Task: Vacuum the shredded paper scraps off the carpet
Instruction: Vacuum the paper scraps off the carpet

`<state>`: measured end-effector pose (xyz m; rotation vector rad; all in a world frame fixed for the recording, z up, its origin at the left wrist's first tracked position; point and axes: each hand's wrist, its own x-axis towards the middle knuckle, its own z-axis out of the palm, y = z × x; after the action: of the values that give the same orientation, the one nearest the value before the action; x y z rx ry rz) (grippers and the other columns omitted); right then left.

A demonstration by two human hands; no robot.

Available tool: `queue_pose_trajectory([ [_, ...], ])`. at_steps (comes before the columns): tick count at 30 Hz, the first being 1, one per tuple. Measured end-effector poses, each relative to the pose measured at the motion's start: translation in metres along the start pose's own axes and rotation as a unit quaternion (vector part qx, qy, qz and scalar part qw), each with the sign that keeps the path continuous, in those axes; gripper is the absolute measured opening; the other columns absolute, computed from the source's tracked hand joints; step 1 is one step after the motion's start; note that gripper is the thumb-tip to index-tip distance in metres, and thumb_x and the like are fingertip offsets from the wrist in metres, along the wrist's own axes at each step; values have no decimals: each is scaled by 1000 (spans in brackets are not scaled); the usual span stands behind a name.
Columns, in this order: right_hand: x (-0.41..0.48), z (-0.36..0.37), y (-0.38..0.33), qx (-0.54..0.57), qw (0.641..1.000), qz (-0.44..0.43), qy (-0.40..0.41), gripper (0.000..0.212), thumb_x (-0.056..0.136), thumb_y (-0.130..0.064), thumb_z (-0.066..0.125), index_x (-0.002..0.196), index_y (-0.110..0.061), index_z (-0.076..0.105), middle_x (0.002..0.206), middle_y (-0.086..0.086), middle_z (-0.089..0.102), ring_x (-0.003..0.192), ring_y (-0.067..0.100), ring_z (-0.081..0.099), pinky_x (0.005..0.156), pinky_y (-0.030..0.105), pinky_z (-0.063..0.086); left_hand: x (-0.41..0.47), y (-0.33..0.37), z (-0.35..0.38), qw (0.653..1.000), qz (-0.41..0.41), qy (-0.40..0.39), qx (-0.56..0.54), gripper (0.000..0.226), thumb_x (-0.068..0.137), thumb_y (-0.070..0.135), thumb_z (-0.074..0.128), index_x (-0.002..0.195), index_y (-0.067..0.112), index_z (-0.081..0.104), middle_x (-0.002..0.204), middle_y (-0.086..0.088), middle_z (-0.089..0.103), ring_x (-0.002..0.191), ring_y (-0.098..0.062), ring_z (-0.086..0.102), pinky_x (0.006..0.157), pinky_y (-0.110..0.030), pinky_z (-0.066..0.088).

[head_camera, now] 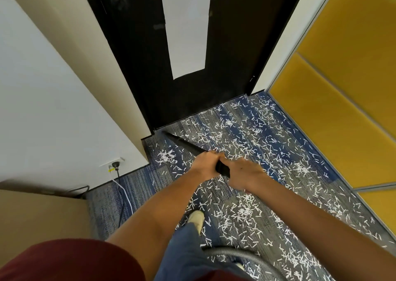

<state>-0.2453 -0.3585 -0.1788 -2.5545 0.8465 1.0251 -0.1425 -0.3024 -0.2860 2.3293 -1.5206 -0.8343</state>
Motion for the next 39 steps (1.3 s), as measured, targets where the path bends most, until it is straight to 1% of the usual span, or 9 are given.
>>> queue_pose_trajectory([
  [6, -28, 27, 8, 3, 1000, -15, -6, 75, 92, -12, 52, 150, -38, 13, 110, 6, 52, 80, 19, 55, 72, 29, 54, -28, 13, 26, 1000, -4, 1, 17, 26, 84, 23, 63, 109, 19, 58, 103, -5, 62, 94, -27, 63, 80, -37, 52],
  [11, -33, 39, -3, -10, 999, -35, -19, 74, 92, -15, 54, 150, -36, 14, 114, 8, 52, 92, 22, 58, 81, 34, 55, -47, 5, 38, 1000, -24, 2, 17, 34, 83, 25, 65, 116, 19, 56, 106, -4, 62, 96, -26, 63, 85, -41, 53],
  [13, -33, 40, -11, -13, 999, -39, -23, 73, 92, -12, 53, 150, -33, 15, 114, 9, 53, 89, 22, 55, 84, 36, 55, -52, 0, 39, 999, -31, 8, 9, 34, 82, 24, 66, 114, 19, 57, 106, -3, 63, 95, -25, 64, 84, -39, 54],
  [20, -40, 37, -22, -30, 999, -31, -32, 75, 93, -11, 51, 152, -32, 10, 106, 7, 48, 83, 19, 50, 82, 32, 53, -61, -3, 35, 999, -23, 18, 13, 20, 84, 24, 61, 103, 20, 58, 96, 0, 64, 88, -23, 65, 78, -38, 55],
  [24, -48, 32, -15, -30, 999, -19, -28, 75, 93, -8, 51, 152, -32, 11, 101, 6, 46, 72, 15, 49, 82, 31, 54, -58, 8, 33, 1000, -12, 21, -2, 21, 82, 25, 64, 101, 20, 58, 96, -2, 65, 88, -24, 65, 80, -40, 55],
  [27, -51, 33, -9, -30, 999, -3, -19, 76, 92, -8, 51, 152, -32, 10, 99, 5, 44, 84, 20, 51, 82, 33, 54, -54, 19, 32, 1000, -2, 25, -10, 22, 82, 25, 65, 103, 19, 59, 98, -3, 64, 90, -26, 64, 81, -40, 54],
  [32, -56, 38, -3, -17, 1000, 15, -13, 77, 91, -6, 51, 153, -26, 9, 109, 7, 50, 86, 20, 52, 85, 34, 54, -49, 31, 38, 1000, 1, 17, -21, 28, 84, 13, 63, 110, 21, 58, 102, -3, 61, 94, -24, 62, 84, -40, 54],
  [37, -60, 43, -3, 2, 1000, 14, -17, 74, 92, -9, 52, 152, -26, 13, 115, 9, 48, 86, 21, 52, 85, 34, 53, -53, 34, 40, 1000, 3, 9, -23, 28, 84, 15, 63, 111, 19, 58, 104, -4, 61, 94, -26, 63, 85, -40, 53],
  [39, -62, 45, -7, 2, 1000, 6, -18, 72, 92, -10, 51, 151, -26, 15, 115, 10, 48, 92, 23, 55, 83, 33, 53, -58, 30, 42, 1000, 1, 5, -17, 27, 84, 18, 64, 111, 18, 58, 104, -4, 61, 95, -26, 63, 86, -42, 53],
])
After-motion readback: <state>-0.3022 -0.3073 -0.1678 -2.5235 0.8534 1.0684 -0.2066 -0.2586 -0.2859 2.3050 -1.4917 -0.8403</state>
